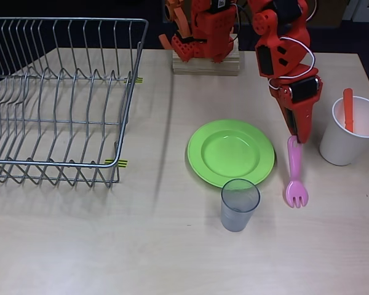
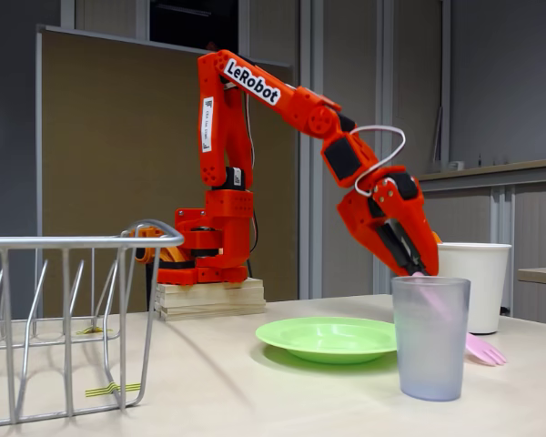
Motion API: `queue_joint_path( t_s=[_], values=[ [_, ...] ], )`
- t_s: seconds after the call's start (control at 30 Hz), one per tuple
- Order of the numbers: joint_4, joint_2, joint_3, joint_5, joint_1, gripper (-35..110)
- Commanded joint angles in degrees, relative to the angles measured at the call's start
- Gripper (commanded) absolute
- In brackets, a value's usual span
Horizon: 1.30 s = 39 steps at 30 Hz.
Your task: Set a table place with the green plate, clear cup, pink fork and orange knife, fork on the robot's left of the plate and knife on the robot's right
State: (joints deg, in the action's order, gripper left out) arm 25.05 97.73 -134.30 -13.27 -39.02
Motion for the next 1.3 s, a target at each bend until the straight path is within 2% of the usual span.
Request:
queue_joint_path(
  t_s=[0.0, 0.2, 0.37, 0.53, 0.63, 0.73, 1.0, 1.17, 1.27],
  values=[
    [-0.2, 2.3, -3.6, -6.9, -3.4, 0],
    [-2.4, 3.8, -9.1, -14.6, -5.9, 0],
    [-6.2, 2.4, -11.1, -16.0, -6.0, 0],
    [-5.5, 3.0, -11.1, -15.9, -5.2, 2],
    [-0.1, 7.0, -10.1, -13.4, -4.5, 2],
    [9.1, 13.7, -9.0, -10.8, -4.0, 1],
    [34.9, 33.0, -1.3, -5.6, -6.4, 10],
    [40.3, 29.4, 9.1, -9.6, -14.5, 10],
    [41.7, 24.6, 14.5, -13.0, -18.9, 20]
  ],
)
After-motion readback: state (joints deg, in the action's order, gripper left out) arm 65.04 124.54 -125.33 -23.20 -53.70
